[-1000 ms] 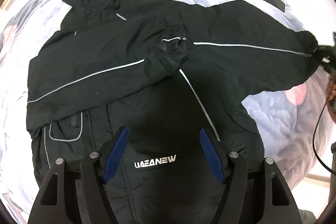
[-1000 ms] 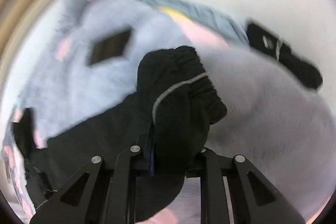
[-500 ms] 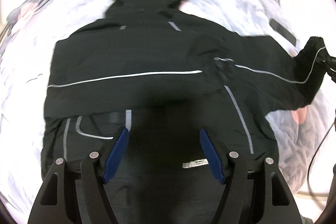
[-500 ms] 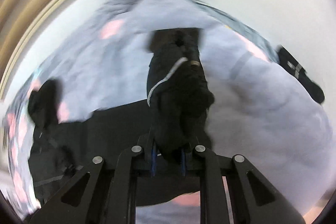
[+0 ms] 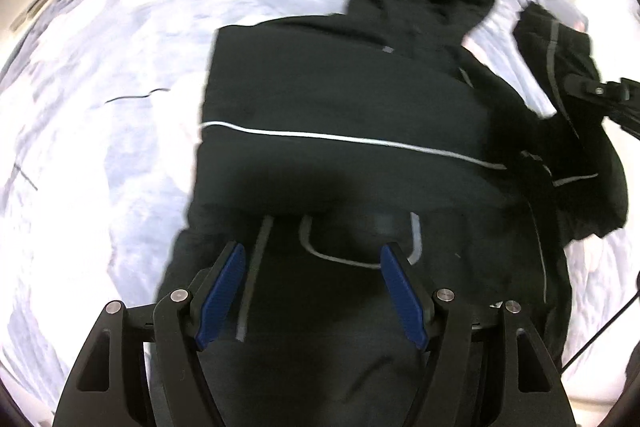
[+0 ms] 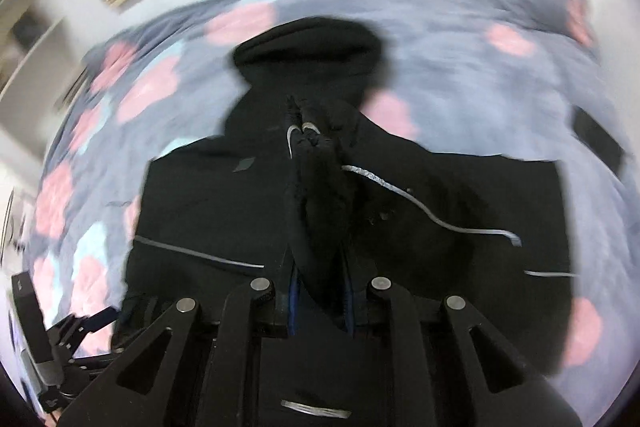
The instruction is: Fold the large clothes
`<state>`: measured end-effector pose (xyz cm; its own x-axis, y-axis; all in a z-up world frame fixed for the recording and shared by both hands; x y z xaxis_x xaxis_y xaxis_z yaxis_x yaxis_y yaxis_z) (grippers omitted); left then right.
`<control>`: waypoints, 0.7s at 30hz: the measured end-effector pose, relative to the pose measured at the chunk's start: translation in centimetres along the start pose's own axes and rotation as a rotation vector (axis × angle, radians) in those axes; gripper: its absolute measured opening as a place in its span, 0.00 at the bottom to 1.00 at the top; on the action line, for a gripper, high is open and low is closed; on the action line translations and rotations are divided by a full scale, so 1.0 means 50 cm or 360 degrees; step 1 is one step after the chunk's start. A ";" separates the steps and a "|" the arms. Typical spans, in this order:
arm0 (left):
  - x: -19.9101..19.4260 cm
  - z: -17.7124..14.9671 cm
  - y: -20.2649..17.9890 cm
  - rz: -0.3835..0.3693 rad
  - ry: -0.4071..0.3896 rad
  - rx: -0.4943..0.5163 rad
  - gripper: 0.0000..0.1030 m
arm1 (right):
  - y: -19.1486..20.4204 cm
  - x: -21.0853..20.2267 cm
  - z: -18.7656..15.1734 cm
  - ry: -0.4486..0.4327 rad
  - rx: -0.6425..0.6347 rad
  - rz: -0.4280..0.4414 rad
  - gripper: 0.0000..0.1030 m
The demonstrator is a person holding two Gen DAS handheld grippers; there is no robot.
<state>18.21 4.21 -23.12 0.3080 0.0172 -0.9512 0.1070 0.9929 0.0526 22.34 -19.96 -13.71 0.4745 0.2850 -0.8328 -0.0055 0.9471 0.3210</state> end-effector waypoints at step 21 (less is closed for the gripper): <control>0.150 0.051 0.147 0.0060 0.0170 -0.0292 0.70 | 0.256 0.457 -0.060 0.0608 -0.0281 0.0342 0.56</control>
Point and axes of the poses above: each gripper's, at about its wrist camera, not at the fingertips, and x roughly the way its jaws point, y to its left, z to its top, the point moved 4 cm from there along x, roughly the way its jaws point, and after that the axes turned 11 degrees about z, right-handed, at the moved point
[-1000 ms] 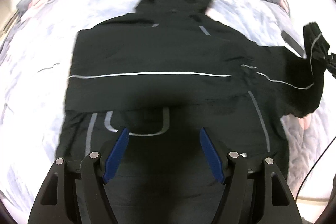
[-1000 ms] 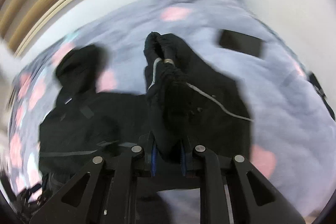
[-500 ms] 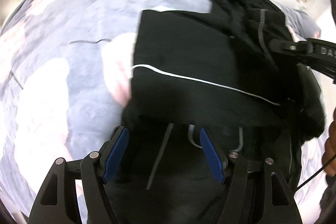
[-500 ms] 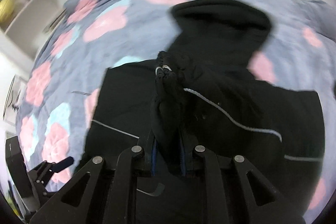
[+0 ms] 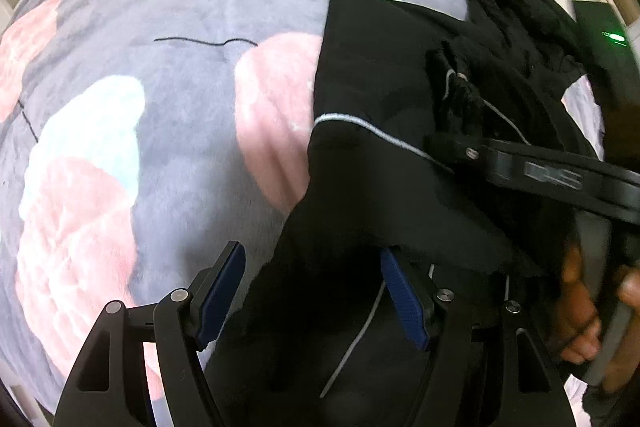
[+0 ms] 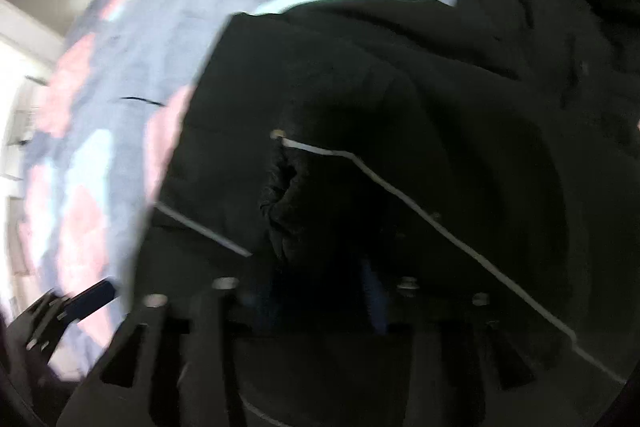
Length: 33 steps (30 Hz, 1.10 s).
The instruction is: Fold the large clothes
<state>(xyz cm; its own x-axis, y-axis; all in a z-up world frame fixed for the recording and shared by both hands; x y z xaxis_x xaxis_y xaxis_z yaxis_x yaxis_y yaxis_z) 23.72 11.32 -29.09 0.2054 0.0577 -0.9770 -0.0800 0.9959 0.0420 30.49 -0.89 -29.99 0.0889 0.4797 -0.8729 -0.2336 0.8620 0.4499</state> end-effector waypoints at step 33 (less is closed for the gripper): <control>-0.050 0.182 -0.194 -0.0609 -0.0262 0.0225 0.17 | -0.340 -0.346 -0.240 -0.0358 0.0528 -0.0263 0.60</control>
Point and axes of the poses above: each gripper's, at about its wrist camera, not at the fingertips, and x roughly the way its jaws point, y to its left, z to its top, the point moved 4 cm from there along x, roughly the way its jaws point, and after that the axes turned 11 degrees about z, right-handed, at the moved point
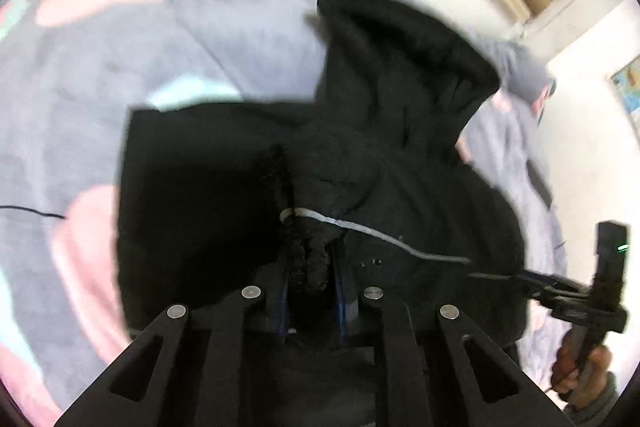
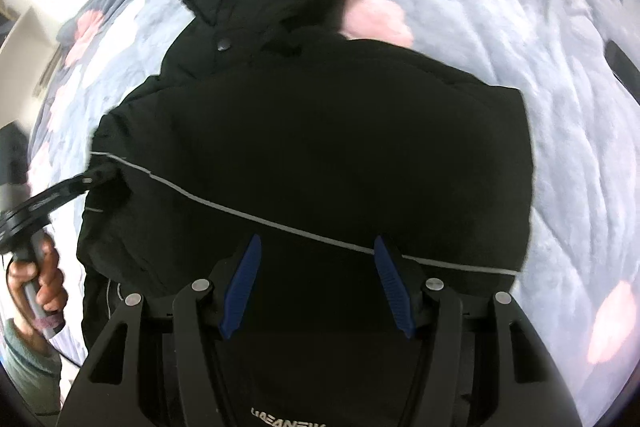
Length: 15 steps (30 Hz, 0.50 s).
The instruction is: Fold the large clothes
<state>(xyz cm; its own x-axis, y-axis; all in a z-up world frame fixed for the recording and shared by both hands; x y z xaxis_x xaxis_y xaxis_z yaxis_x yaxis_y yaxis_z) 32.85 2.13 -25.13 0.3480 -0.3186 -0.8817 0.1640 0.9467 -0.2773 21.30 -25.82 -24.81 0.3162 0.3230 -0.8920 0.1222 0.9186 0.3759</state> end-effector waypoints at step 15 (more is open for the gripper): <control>0.067 -0.073 0.123 0.0337 0.0242 -0.0152 0.23 | -0.002 0.130 0.027 0.0100 -0.0227 -0.0433 0.66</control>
Point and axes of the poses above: each gripper's, at about its wrist camera, not at the fingertips, and x roughly the way its jaws point, y to its left, z to its top, the point moved 4 cm from there along x, roughly the way its jaws point, and after that the axes turned 11 degrees about z, right-handed, at the moved point
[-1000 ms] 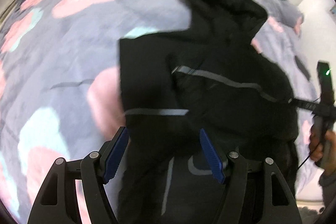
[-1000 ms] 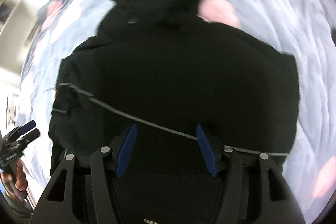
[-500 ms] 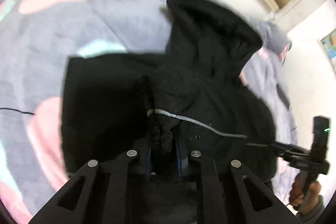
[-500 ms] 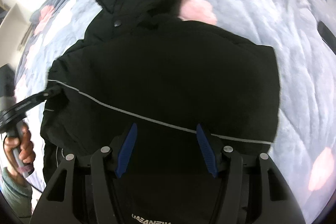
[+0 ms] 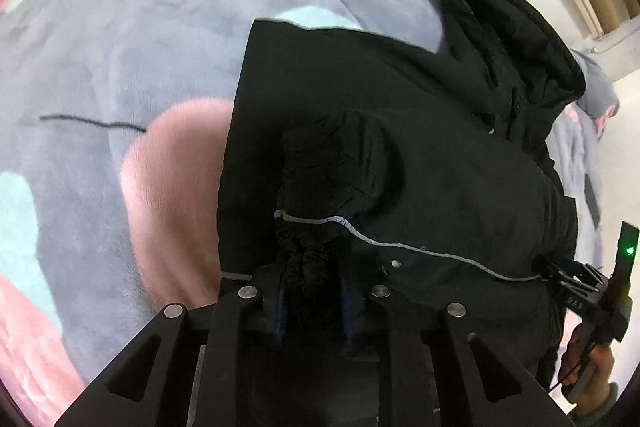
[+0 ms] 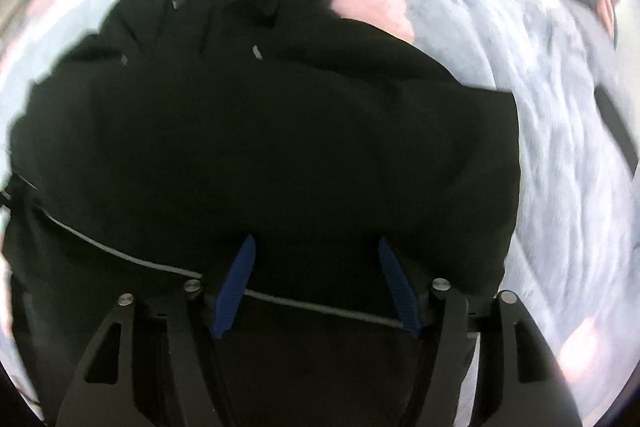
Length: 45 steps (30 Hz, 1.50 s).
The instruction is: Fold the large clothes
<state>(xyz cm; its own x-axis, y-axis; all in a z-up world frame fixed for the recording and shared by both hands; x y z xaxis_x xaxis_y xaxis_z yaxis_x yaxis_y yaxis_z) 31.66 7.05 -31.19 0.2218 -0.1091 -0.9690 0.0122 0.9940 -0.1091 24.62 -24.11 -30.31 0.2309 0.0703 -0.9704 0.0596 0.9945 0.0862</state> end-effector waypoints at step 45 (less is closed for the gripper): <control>-0.069 0.397 -0.262 -0.0333 -0.0418 0.0211 0.40 | -0.143 -0.166 0.362 -0.0546 0.0407 0.0406 0.62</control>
<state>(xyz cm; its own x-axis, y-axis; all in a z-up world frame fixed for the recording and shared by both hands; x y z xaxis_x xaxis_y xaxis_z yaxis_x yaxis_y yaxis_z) 50.10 -5.38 -22.04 0.4438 -0.3208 -0.8367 0.2068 0.9452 -0.2528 39.83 -33.20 -18.77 0.5729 0.2365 -0.7847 0.1860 0.8950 0.4055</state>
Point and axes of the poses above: each gripper's, at about its wrist camera, not at the fingertips, and x roughly the way its jaws point, y to its left, z to its top, the point moved 4 cm from there along x, roughly the way its jaws point, and after that the axes turned 11 degrees about z, right-handed, at the moved point
